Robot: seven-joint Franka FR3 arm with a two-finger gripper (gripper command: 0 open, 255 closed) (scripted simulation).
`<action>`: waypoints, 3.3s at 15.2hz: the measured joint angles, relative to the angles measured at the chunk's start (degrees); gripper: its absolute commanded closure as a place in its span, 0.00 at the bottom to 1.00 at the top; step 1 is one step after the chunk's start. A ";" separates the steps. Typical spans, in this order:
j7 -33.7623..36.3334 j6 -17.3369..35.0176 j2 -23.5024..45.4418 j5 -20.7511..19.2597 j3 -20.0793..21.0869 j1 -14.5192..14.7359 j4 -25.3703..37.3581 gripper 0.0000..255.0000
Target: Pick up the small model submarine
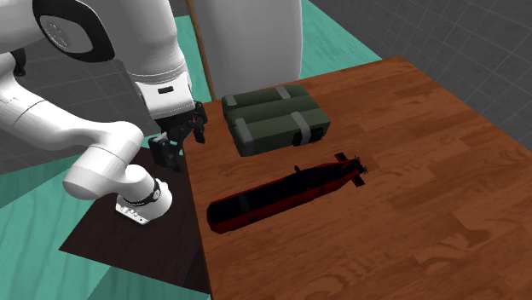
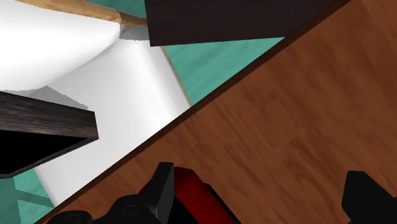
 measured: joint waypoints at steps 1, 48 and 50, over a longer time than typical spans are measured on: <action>0.00 0.00 0.00 0.00 0.00 0.00 0.00 0.00; -0.75 3.18 47.26 -1.49 2.23 0.20 41.65 1.00; -0.98 1.53 47.64 -1.54 2.22 0.19 43.70 1.00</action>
